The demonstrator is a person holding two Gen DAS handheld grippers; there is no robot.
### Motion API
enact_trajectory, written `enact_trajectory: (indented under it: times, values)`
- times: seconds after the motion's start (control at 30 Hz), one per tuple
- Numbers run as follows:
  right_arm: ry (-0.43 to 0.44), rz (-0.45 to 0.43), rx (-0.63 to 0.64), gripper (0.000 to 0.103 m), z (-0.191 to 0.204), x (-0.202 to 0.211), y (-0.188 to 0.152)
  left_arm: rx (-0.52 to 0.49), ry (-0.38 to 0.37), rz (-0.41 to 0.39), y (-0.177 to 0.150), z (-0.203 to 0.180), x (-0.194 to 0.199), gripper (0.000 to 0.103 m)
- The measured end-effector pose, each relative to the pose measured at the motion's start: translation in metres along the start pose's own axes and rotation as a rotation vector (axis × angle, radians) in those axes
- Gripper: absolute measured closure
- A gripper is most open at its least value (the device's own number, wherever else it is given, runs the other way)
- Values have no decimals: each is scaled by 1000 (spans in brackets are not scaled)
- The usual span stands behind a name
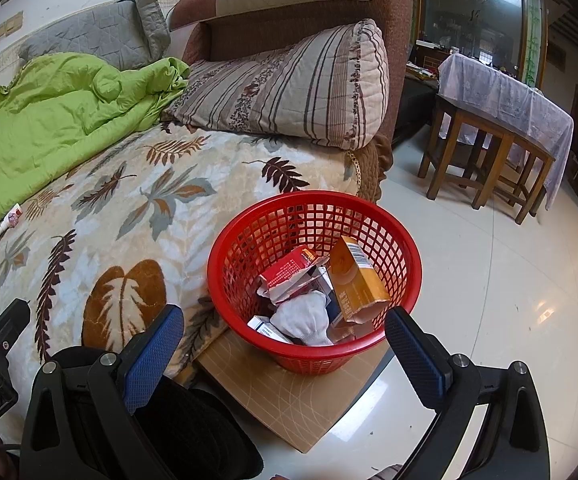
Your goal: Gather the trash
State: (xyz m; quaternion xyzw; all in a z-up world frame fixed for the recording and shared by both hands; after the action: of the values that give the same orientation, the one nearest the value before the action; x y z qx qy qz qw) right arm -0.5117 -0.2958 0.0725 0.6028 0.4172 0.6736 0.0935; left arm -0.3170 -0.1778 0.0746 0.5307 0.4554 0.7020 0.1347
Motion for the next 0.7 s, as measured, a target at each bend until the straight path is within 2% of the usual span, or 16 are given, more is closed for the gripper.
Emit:
enact_trajectory:
  times: [0.7]
  values:
    - [2, 5, 0, 1, 0, -2, -2, 1, -1, 1, 0, 0, -1, 6]
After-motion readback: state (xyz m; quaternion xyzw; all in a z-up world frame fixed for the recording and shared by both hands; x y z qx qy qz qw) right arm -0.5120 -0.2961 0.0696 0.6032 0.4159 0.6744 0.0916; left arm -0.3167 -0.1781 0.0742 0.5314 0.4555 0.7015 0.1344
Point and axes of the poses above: each gripper's, at about its wrist camera, not at the fingertips, and x roughly against the way its jaws point, z to its left, y to its top, the point moved 4 cm from there along -x, roughly the way its jaws point, and after that the axes turned 6 degrees about x, right-handed, at the moved point
